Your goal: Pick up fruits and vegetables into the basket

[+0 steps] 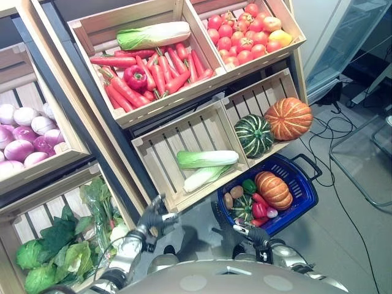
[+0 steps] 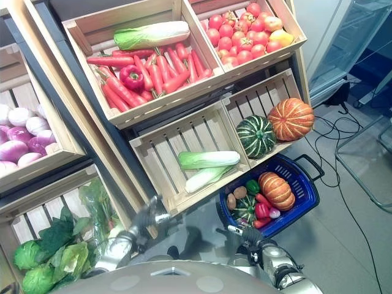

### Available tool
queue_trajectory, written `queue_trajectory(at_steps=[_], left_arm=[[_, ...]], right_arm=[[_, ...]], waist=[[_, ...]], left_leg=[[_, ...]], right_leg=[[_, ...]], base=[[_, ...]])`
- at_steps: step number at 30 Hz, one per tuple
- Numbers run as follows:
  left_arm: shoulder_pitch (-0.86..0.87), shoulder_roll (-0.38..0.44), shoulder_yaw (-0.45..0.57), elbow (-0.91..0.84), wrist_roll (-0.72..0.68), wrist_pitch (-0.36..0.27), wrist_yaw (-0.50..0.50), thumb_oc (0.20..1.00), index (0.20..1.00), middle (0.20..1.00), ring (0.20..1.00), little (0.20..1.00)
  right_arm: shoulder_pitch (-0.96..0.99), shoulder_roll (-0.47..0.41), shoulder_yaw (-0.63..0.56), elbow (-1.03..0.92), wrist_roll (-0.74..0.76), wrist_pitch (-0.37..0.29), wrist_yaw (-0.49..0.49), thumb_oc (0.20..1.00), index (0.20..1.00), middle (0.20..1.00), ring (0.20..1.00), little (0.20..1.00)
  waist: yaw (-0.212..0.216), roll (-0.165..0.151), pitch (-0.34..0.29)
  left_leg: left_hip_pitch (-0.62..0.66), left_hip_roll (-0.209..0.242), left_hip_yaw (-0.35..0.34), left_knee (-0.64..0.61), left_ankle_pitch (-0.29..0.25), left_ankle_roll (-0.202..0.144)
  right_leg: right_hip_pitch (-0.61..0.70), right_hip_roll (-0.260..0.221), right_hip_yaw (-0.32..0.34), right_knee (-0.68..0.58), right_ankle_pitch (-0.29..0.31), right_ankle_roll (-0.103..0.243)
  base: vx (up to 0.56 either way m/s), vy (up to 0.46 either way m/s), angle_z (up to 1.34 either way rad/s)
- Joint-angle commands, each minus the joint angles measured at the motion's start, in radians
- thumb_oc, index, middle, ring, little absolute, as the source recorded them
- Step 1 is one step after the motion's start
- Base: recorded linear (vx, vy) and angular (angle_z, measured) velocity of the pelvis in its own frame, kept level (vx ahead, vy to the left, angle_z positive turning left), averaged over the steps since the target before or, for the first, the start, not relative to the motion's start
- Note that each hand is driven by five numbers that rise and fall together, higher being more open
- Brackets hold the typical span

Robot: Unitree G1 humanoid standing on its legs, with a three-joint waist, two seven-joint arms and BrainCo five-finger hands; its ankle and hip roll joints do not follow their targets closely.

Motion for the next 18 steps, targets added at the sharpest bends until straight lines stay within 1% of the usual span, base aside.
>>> queue_trajectory(at_steps=[1,3,4,5,6,7,8,9,10,11,12,13,15,16,18], left_arm=[[-0.051,0.095,0.037,-0.153,0.069,-0.124,0.121,1.000,1.000,1.000,1.000,1.000],[-0.028,0.128,0.072,-0.249,0.097,-0.144,0.157,1.000,1.000,1.000,1.000,1.000],[-0.024,0.132,0.077,-0.258,0.113,-0.160,0.171,1.000,1.000,1.000,1.000,1.000],[-0.012,0.146,0.097,-0.301,0.135,-0.170,0.194,1.000,1.000,1.000,1.000,1.000],[-0.001,0.160,0.125,-0.351,0.173,-0.183,0.229,1.000,1.000,1.000,1.000,1.000],[0.012,0.177,0.158,-0.404,0.243,-0.199,0.295,1.000,1.000,1.000,1.000,1.000],[0.015,0.186,0.173,-0.427,0.327,-0.198,0.367,1.000,1.000,1.000,1.000,1.000],[0.012,0.194,0.178,-0.444,0.356,-0.205,0.400,1.000,1.000,1.000,1.000,1.000],[0.010,0.198,0.184,-0.458,0.363,-0.202,0.409,1.000,1.000,1.000,1.000,1.000],[0.008,0.207,0.197,-0.487,0.404,-0.186,0.449,1.000,1.000,1.000,1.000,1.000],[0.005,0.210,0.197,-0.492,0.452,-0.185,0.494,1.000,1.000,1.000,1.000,1.000],[-0.011,0.225,0.198,-0.516,0.520,-0.162,0.548,1.000,1.000,1.000,1.000,1.000],[-0.018,0.230,0.194,-0.526,0.547,-0.141,0.574,1.000,1.000,1.000,1.000,1.000],[-0.050,0.248,0.175,-0.535,0.592,-0.099,0.624,1.000,1.000,1.000,1.000,1.000],[-0.104,0.259,0.140,-0.530,0.610,-0.045,0.670,1.000,1.000,1.000,1.000,1.000]], right_arm=[[-0.027,-0.011,-0.008,-0.144,0.053,-0.081,-0.057,1.000,1.000,1.000,1.000,1.000],[0.004,-0.022,-0.021,-0.257,0.048,-0.092,-0.091,1.000,1.000,1.000,1.000,1.000],[0.009,-0.022,-0.022,-0.268,0.046,-0.102,-0.096,1.000,1.000,1.000,1.000,1.000],[0.024,-0.030,-0.028,-0.326,0.040,-0.107,-0.115,1.000,1.000,1.000,1.000,1.000],[0.045,-0.036,-0.037,-0.403,0.043,-0.108,-0.137,1.000,1.000,1.000,1.000,1.000],[0.068,-0.040,-0.051,-0.489,0.048,-0.125,-0.159,1.000,1.000,1.000,1.000,1.000],[0.078,-0.040,-0.054,-0.530,0.048,-0.138,-0.176,1.000,1.000,1.000,1.000,1.000],[0.086,-0.042,-0.054,-0.572,0.043,-0.144,-0.196,1.000,1.000,1.000,1.000,1.000],[0.089,-0.044,-0.055,-0.588,0.044,-0.149,-0.203,1.000,1.000,1.000,1.000,1.000],[0.092,-0.052,-0.057,-0.618,0.041,-0.170,-0.219,1.000,1.000,1.000,1.000,1.000],[0.095,-0.055,-0.057,-0.641,0.027,-0.183,-0.236,1.000,1.000,1.000,1.000,1.000],[0.097,-0.070,-0.053,-0.696,0.016,-0.198,-0.270,1.000,1.000,1.000,1.000,1.000],[0.095,-0.076,-0.050,-0.716,0.013,-0.199,-0.283,1.000,1.000,1.000,1.000,1.000],[0.085,-0.096,-0.046,-0.766,0.012,-0.210,-0.315,1.000,1.000,1.000,1.000,1.000],[0.056,-0.118,-0.039,-0.803,0.021,-0.227,-0.353,1.000,1.000,1.000,1.000,1.000]], waist=[[0.007,-0.033,0.024],[0.004,-0.035,0.026],[0.003,-0.036,0.027],[0.000,-0.038,0.027],[-0.003,-0.039,0.030],[-0.010,-0.041,0.035],[-0.014,-0.042,0.036],[-0.019,-0.042,0.039],[-0.020,-0.042,0.041],[-0.024,-0.041,0.045],[-0.027,-0.040,0.048],[-0.035,-0.036,0.060],[-0.039,-0.033,0.064],[-0.051,-0.027,0.087],[-0.065,-0.017,0.117]], left_leg=[[0.002,-0.039,0.017,0.074,-0.108,0.070],[-0.001,-0.036,0.017,0.074,-0.107,0.070],[-0.001,-0.036,0.018,0.075,-0.107,0.070],[-0.003,-0.034,0.019,0.075,-0.106,0.069],[-0.006,-0.033,0.018,0.077,-0.107,0.068],[-0.009,-0.030,0.021,0.079,-0.107,0.067],[-0.012,-0.029,0.022,0.081,-0.108,0.067],[-0.015,-0.028,0.023,0.083,-0.107,0.066],[-0.018,-0.027,0.024,0.085,-0.107,0.066],[-0.025,-0.025,0.024,0.091,-0.108,0.066],[-0.031,-0.024,0.025,0.097,-0.110,0.066],[-0.046,-0.020,0.027,0.113,-0.109,0.066],[-0.055,-0.019,0.027,0.124,-0.111,0.066],[-0.083,-0.017,0.025,0.156,-0.113,0.063],[-0.124,-0.014,0.023,0.192,-0.114,0.060]], right_leg=[[-0.014,-0.014,-0.011,0.101,-0.048,-0.002],[-0.017,-0.016,-0.011,0.100,-0.045,-0.001],[-0.017,-0.016,-0.011,0.099,-0.045,-0.001],[-0.018,-0.018,-0.011,0.099,-0.044,0.000],[-0.021,-0.020,-0.011,0.101,-0.043,0.002],[-0.026,-0.023,-0.011,0.104,-0.043,0.003],[-0.030,-0.026,-0.011,0.108,-0.044,0.004],[-0.036,-0.029,-0.010,0.114,-0.046,0.006],[-0.039,-0.030,-0.010,0.118,-0.047,0.006],[-0.048,-0.032,-0.011,0.130,-0.052,0.006],[-0.056,-0.034,-0.010,0.140,-0.057,0.006],[-0.077,-0.038,-0.008,0.165,-0.064,0.006],[-0.089,-0.039,-0.006,0.178,-0.068,0.005],[-0.123,-0.043,0.001,0.213,-0.077,0.002],[-0.169,-0.047,0.012,0.250,-0.086,-0.002]], base=[[0.02,-0.041,0.02],[0.01,-0.021,0.00],[0.03,-0.025,0.00],[0.04,-0.027,0.01],[0.06,-0.041,0.01],[0.06,-0.043,-0.01],[0.05,-0.038,-0.04],[0.03,-0.025,-0.05],[0.00,0.000,0.00],[0.00,0.000,0.00],[0.02,-0.040,0.01],[0.02,-0.031,-0.01],[0.00,0.000,0.00],[-0.04,-0.017,-0.04],[-0.09,-0.004,-0.05]])
